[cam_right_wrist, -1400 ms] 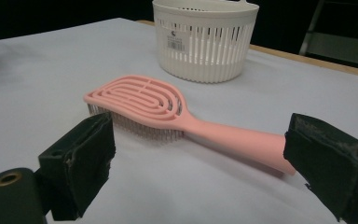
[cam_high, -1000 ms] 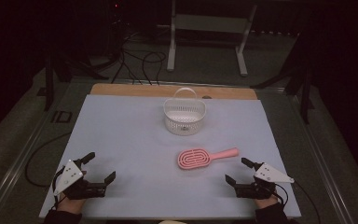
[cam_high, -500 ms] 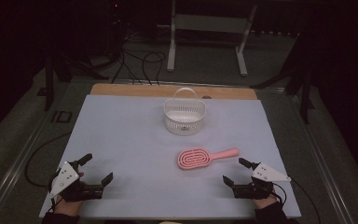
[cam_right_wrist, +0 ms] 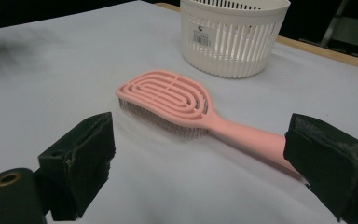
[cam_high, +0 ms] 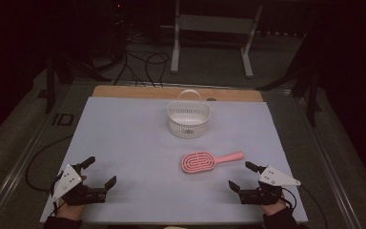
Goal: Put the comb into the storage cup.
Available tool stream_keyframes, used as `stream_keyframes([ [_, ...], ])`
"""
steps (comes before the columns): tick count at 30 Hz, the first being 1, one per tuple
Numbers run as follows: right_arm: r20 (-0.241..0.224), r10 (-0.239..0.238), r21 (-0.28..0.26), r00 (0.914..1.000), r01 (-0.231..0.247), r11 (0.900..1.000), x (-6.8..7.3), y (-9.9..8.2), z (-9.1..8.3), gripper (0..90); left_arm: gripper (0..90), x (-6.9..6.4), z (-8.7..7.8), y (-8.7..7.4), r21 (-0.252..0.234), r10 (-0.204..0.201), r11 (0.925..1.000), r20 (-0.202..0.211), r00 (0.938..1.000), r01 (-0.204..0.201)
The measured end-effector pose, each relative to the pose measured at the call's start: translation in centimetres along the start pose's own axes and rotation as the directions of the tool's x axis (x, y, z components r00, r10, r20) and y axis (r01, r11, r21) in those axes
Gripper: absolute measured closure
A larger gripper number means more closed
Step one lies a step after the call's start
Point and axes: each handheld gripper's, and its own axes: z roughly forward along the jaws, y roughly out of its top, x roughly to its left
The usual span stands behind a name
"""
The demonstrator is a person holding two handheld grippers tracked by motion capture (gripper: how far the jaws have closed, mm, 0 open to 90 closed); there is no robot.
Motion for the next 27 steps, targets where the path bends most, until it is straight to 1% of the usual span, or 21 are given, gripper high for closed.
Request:
stream_keyframes([
  [3,-0.002,0.0,0.001,1.0,0.0,1.0,0.1,0.6,-0.2,8.5,0.0,0.0,0.0,0.0,-0.001,-0.001,1.0,-0.003,1.0,0.001],
  [5,0.005,-0.012,0.008,0.9999,0.012,0.9999,0.1,1.0,-0.3,8.5,0.0,0.0,-0.1,0.0,-0.002,-0.002,1.0,-0.003,1.0,0.002],
  [10,0.004,-0.021,0.006,0.9998,0.021,0.9998,-0.1,2.2,-0.7,8.4,0.0,0.0,0.0,0.1,-0.003,-0.001,1.0,-0.001,1.0,0.001],
  [19,0.009,-0.027,0.003,0.9996,0.027,0.9996,-1.5,4.4,-1.2,8.5,0.0,0.0,0.0,0.1,-0.003,-0.003,1.0,0.003,1.0,0.003],
  [23,0.02,-0.033,-0.002,0.9992,0.033,0.9994,-2.3,5.2,-1.1,8.5,0.0,0.0,0.0,0.1,-0.004,-0.004,1.0,0.005,1.0,0.004],
  [25,0.019,-0.031,-0.004,0.9993,0.031,0.9995,-2.6,5.6,-1.0,8.4,0.0,0.0,0.0,0.1,-0.004,-0.005,1.0,0.005,1.0,0.005],
  [27,0.023,-0.043,0.001,0.9988,0.043,0.9991,-2.9,6.1,-0.8,8.4,0.0,0.0,0.0,0.1,-0.004,-0.005,1.0,0.005,1.0,0.005],
])
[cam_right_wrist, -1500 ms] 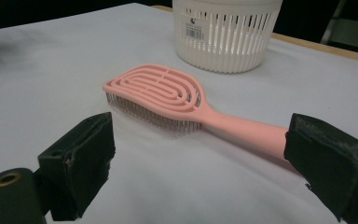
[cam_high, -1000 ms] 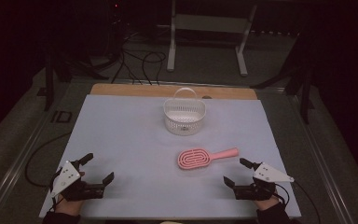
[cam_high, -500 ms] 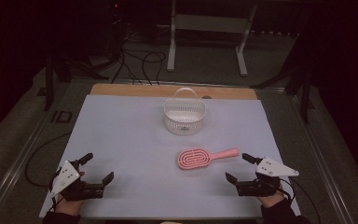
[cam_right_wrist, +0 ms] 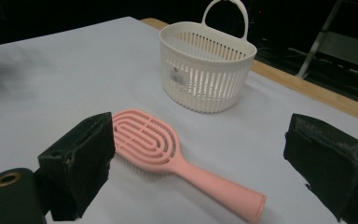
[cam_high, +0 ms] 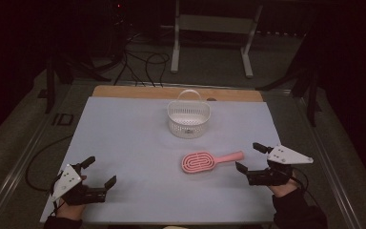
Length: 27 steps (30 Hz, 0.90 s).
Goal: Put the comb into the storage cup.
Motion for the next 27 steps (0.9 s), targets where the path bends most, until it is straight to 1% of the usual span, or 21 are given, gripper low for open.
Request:
stream_keyframes([
  [3,-0.002,-0.015,0.003,0.9999,0.015,0.9999,-0.4,0.7,0.3,8.4,0.0,0.0,0.0,0.0,-0.001,-0.001,1.0,0.001,1.0,0.001],
  [9,-0.017,-0.015,-0.005,0.9997,0.015,0.9999,-1.1,1.7,1.3,8.3,0.0,0.0,0.0,0.0,-0.003,-0.001,1.0,0.003,1.0,0.001],
  [11,-0.022,-0.01,0.001,0.9997,0.01,0.9999,-1.4,1.8,1.6,8.3,0.0,0.0,0.0,0.0,-0.004,-0.001,1.0,0.003,1.0,0.001],
  [13,-0.025,-0.012,0.004,0.9996,0.012,0.9999,-1.5,1.9,1.9,8.3,0.0,0.0,0.0,0.0,-0.005,-0.002,1.0,0.004,1.0,0.002],
  [15,-0.032,-0.004,0.015,0.9995,0.005,0.9999,-1.8,1.9,2.6,8.3,0.0,0.0,0.0,0.0,-0.006,-0.003,1.0,0.005,1.0,0.003],
  [16,-0.035,-0.008,0.018,0.9993,0.008,0.9998,-2.0,1.9,2.8,8.4,0.0,0.0,0.0,0.0,-0.006,-0.002,1.0,0.005,1.0,0.002],
  [17,-0.037,0.002,0.021,0.9993,-0.001,0.9998,-2.1,1.8,3.1,8.4,0.0,0.0,0.0,0.0,-0.006,-0.002,1.0,0.005,1.0,0.002],
  [22,-0.035,-0.005,0.051,0.9994,0.006,0.9987,-2.7,1.5,4.2,8.4,0.0,0.0,0.0,0.0,-0.003,0.0,1.0,0.008,1.0,0.0],
  [24,-0.034,-0.001,0.055,0.9994,0.002,0.9985,-2.8,1.5,4.5,8.4,0.0,0.0,0.0,0.0,-0.003,0.0,1.0,0.009,1.0,0.0],
  [27,-0.042,-0.003,0.064,0.9991,0.006,0.9979,-3.5,1.4,5.1,8.7,0.0,-0.1,0.1,0.0,-0.003,0.002,1.0,0.01,1.0,-0.002],
])
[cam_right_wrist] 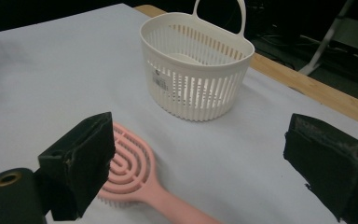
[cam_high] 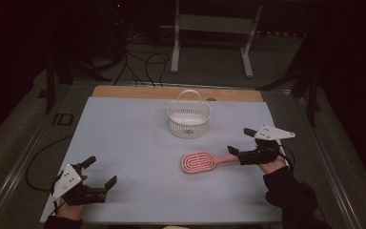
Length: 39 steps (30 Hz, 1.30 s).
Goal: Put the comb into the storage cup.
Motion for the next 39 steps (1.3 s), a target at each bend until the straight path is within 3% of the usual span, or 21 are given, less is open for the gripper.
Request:
stream_keyframes([
  [14,0.006,0.007,0.06,1.0,-0.007,0.9982,-2.0,-0.4,2.1,15.8,0.0,-0.1,0.0,0.0,-0.005,-0.001,1.0,0.002,1.0,0.001],
  [26,0.043,0.015,0.134,0.999,-0.02,0.9908,-2.8,-1.4,3.7,51.5,0.0,0.0,0.1,0.0,-0.002,0.002,1.0,0.007,1.0,-0.002],
  [39,0.072,-0.002,0.242,0.9974,-0.015,0.9701,-3.5,-2.2,4.9,83.2,0.0,0.0,0.1,0.0,-0.002,0.002,1.0,0.009,1.0,-0.002],
])
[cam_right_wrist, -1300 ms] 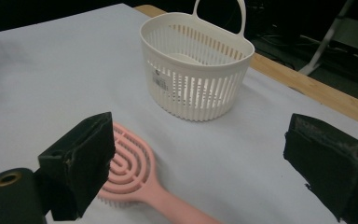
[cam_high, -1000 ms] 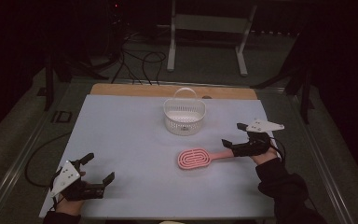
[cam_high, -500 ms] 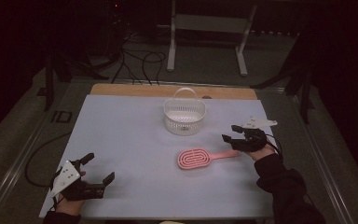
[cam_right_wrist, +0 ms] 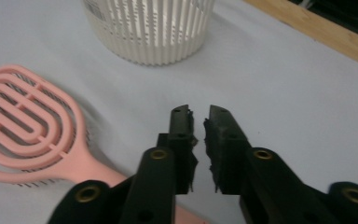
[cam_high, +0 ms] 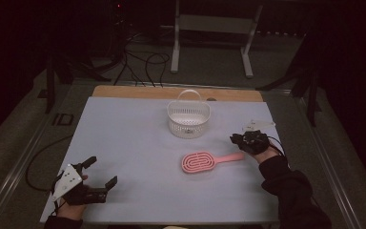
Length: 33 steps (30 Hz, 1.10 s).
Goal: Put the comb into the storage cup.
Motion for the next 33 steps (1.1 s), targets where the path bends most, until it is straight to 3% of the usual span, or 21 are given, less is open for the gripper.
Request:
stream_keyframes([
  [5,-0.002,-0.019,0.053,0.9998,0.019,0.9984,-0.1,-0.1,0.6,89.8,0.0,0.0,0.0,0.0,0.001,0.001,1.0,0.001,1.0,-0.001],
  [12,-0.017,-0.044,0.141,0.9989,0.046,0.989,-0.2,-0.2,1.4,90.0,0.0,0.0,0.0,0.0,0.002,0.001,1.0,0.002,1.0,-0.001],
  [18,-0.026,-0.075,0.181,0.9969,0.078,0.9804,0.0,-0.1,1.8,90.0,0.0,0.0,0.1,0.0,0.003,0.0,1.0,0.003,1.0,0.0],
  [24,-0.053,-0.11,0.237,0.9925,0.12,0.9642,0.4,-0.1,2.3,90.0,0.0,0.0,0.1,0.0,0.002,0.0,1.0,0.004,1.0,0.0],
  [33,-0.082,-0.108,0.271,0.9908,0.126,0.9542,0.7,-0.7,2.5,90.0,0.0,0.0,0.0,0.0,0.0,-0.003,1.0,0.005,1.0,0.003],
])
